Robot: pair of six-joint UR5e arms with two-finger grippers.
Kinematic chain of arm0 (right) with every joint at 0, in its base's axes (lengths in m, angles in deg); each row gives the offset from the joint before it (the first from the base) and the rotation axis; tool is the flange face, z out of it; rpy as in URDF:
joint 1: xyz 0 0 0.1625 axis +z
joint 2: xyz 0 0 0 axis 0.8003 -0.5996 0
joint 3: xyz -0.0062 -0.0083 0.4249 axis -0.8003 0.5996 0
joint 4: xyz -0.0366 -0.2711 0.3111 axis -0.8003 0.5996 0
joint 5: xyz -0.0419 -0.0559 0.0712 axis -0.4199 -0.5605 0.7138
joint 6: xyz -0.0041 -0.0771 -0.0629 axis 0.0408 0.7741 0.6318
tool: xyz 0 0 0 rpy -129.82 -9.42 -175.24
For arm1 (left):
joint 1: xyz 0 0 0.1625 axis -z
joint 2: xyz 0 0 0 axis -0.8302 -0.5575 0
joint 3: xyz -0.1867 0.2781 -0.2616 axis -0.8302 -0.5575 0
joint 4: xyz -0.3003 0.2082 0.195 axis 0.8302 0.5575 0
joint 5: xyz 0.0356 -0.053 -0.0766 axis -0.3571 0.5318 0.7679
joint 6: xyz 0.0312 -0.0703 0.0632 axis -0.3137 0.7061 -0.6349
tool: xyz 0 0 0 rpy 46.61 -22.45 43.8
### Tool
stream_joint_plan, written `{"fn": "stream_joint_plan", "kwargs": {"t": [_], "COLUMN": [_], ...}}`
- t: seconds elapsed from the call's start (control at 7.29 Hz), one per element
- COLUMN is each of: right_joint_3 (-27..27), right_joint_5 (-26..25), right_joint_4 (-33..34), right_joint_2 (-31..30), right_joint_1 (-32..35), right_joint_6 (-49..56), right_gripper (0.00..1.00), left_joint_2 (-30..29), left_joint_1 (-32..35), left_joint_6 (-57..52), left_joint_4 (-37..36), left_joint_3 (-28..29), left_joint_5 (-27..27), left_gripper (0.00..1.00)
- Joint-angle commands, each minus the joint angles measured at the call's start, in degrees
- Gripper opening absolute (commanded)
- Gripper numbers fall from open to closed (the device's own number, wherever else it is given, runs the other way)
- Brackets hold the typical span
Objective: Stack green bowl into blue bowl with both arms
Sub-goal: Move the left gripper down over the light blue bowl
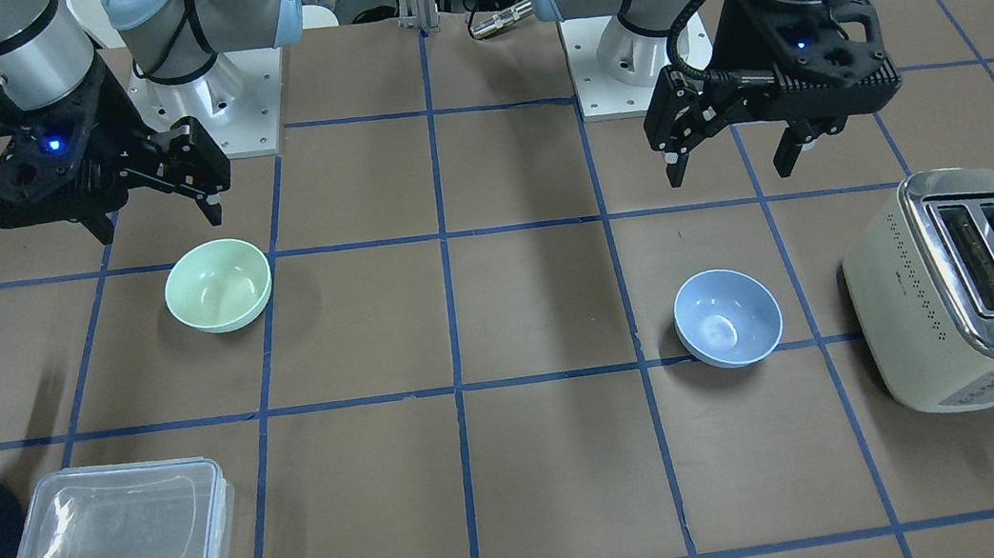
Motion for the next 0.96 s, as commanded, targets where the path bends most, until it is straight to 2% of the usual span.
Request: {"fn": "stream_joint_plan", "kwargs": {"t": [0.0, 0.27, 0.41, 0.69, 0.82], "right_joint_3": [0.16, 0.07, 0.24, 0.07, 0.07], "right_joint_5": [-1.04, -0.97, -0.88, -0.88, -0.36], "right_joint_4": [0.05, 0.23, 0.23, 0.23, 0.32], "right_joint_2": [0.02, 0.02, 0.02, 0.11, 0.11], "right_joint_1": [0.00, 0.00, 0.00, 0.00, 0.00], "right_joint_6": [0.00, 0.17, 0.17, 0.17, 0.09], "right_gripper": [1.00, 1.00, 1.00, 1.00, 1.00], "left_joint_2": [0.35, -2.36, -5.07, -7.46, -8.60], "left_joint_1": [0.11, -1.29, -1.38, -1.38, -1.38], "left_joint_6": [-0.07, 0.02, 0.02, 0.02, 0.11], "left_joint_4": [0.70, -0.87, -7.06, -24.70, -34.27], "left_joint_3": [-1.22, -4.90, -9.36, -23.39, -30.16], "left_joint_5": [-0.03, 0.23, -0.20, -0.64, -3.08], "left_gripper": [1.00, 1.00, 1.00, 1.00, 1.00]}}
